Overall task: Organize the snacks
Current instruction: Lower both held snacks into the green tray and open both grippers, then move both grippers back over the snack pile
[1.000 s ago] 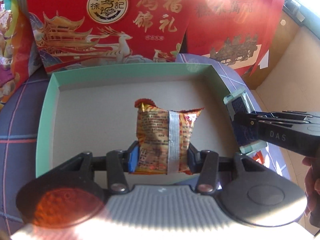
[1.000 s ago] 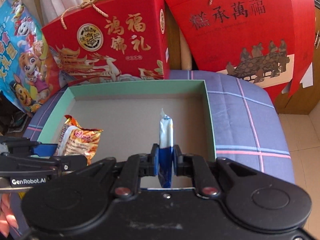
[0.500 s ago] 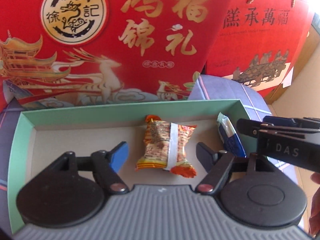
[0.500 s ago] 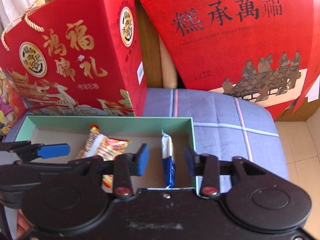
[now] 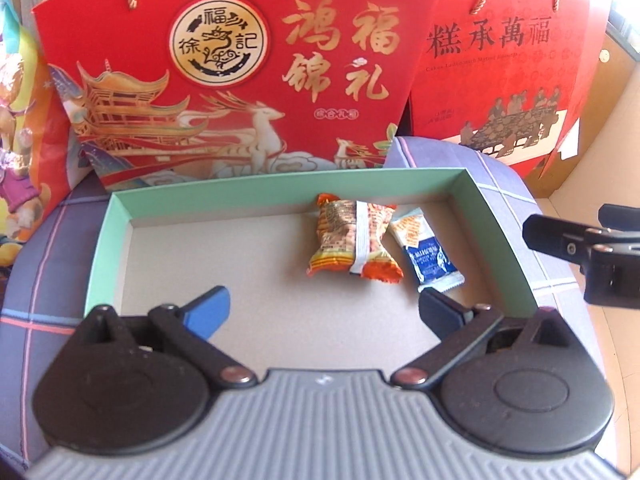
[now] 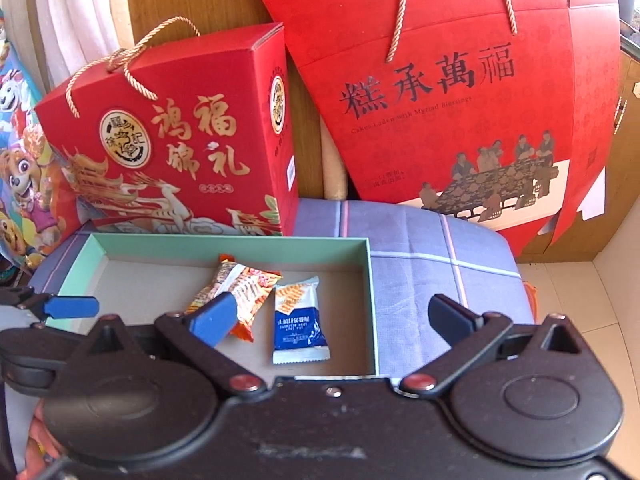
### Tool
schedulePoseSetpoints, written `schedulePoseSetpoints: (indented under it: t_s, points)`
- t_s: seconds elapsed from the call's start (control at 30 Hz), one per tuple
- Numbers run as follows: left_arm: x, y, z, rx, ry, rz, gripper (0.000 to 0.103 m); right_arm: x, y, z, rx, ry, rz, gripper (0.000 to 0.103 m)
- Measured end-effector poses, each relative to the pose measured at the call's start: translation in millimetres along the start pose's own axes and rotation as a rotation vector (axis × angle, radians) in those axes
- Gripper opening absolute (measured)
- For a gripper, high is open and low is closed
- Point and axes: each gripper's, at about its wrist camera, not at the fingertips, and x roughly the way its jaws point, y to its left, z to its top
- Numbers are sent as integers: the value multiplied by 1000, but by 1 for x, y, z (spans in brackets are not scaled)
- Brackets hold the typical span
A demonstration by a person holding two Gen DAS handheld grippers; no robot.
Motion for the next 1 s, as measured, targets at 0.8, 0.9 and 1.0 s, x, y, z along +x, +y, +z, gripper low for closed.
schedulePoseSetpoints:
  t_s: [0.8, 0.9, 1.0]
  points:
    - [-73, 8, -118, 31, 37, -41, 103, -68, -51, -119, 39, 2, 37, 103]
    - [-66, 7, -128, 35, 67, -47, 103, -57, -59, -130, 44, 39, 41, 92]
    - [-57, 2, -135, 66, 99, -45, 103, -43, -63, -137, 44, 67, 55, 82]
